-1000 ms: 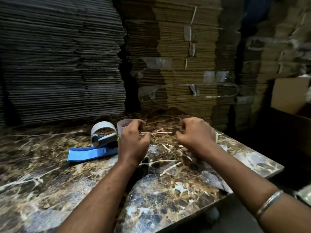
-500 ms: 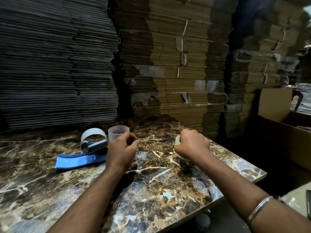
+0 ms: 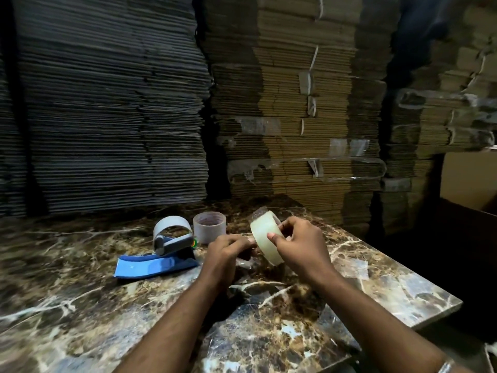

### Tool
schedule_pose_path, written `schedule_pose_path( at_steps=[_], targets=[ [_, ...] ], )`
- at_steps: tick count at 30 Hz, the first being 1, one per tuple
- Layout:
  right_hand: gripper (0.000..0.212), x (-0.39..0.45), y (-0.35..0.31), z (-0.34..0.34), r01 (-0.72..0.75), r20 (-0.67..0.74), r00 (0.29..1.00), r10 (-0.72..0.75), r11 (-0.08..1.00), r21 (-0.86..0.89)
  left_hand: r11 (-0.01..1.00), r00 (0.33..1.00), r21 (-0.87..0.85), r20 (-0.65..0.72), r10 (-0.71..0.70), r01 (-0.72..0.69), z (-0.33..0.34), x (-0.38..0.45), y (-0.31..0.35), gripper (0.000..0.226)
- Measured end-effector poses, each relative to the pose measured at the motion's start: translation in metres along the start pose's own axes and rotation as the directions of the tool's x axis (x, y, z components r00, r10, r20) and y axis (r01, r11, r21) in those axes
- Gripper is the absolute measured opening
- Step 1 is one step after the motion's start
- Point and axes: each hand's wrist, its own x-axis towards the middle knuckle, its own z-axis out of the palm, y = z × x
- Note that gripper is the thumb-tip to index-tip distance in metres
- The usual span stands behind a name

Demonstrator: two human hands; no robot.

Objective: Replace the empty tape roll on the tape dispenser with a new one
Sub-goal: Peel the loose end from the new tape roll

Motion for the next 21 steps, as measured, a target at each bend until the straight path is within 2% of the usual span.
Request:
schedule_pose_path(
  at_steps=[6, 12, 16, 19, 21],
  targets=[
    [0.02, -0.007, -0.005, 0.022, 0.013, 0.083, 0.996, -0.037, 0.961, 0.277, 0.97, 0.997, -0.229, 0.023, -0.079, 0.082, 0.001, 0.001, 0.005, 0.027],
    [0.018, -0.008, -0.002, 0.031, 0.015, 0.142, 0.986, -0.092, 0.883, 0.47, 0.963, 0.992, -0.257, -0.079, -0.1, 0.077, -0.003, 0.005, 0.004, 0.021],
    [0.018, -0.003, -0.001, 0.024, -0.024, 0.194, 0.976, -0.098, 0.839, 0.544, 0.979, 0.996, -0.202, -0.075, -0.051, 0.035, -0.002, 0.006, 0.001, 0.031],
    [0.026, 0.007, 0.002, 0.02, -0.061, 0.12, 0.993, -0.005, 0.843, 0.534, 0.974, 0.992, -0.217, -0.094, -0.081, 0.059, 0.0, 0.002, 0.004, 0.031],
    [0.03, 0.019, 0.002, 0.017, -0.074, 0.079, 0.996, 0.04, 0.867, 0.492, 0.969, 0.993, -0.239, -0.082, -0.08, 0.059, 0.001, -0.001, 0.008, 0.022]
  ],
)
